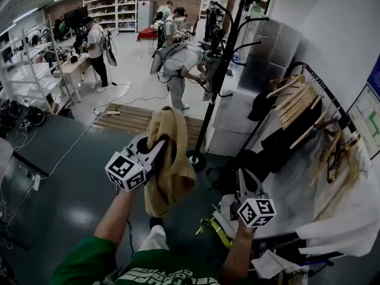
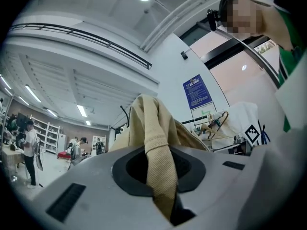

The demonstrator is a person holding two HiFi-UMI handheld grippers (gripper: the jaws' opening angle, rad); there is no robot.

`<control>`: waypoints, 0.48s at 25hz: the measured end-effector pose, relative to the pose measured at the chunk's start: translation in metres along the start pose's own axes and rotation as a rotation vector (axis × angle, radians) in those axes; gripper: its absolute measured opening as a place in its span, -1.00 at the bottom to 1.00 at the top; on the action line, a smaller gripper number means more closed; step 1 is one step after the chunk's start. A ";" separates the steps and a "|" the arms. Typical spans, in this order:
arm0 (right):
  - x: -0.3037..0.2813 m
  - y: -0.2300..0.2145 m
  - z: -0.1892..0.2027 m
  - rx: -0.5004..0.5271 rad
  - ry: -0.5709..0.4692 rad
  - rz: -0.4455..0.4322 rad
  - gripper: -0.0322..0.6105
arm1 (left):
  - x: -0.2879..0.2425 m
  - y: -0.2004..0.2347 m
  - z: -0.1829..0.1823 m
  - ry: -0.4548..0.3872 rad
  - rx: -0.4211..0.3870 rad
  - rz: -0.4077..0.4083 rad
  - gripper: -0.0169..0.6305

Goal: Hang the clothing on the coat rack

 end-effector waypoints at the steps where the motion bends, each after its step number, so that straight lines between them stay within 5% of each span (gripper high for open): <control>1: -0.006 -0.002 -0.001 0.001 0.001 0.008 -0.88 | -0.005 0.005 0.002 -0.003 0.008 0.010 -0.82; 12: -0.081 -0.007 -0.027 0.031 0.001 0.083 -0.88 | -0.064 0.054 0.007 -0.040 0.027 0.168 -0.82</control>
Point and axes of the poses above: the fingertips, and each gripper's own axes: x backward along the fingers, y to its left, z out of its underside, the point moved 4 cm from there along x, backward along the fingers, and after that the axes turned 7 degrees about y, right-handed, at the moved point
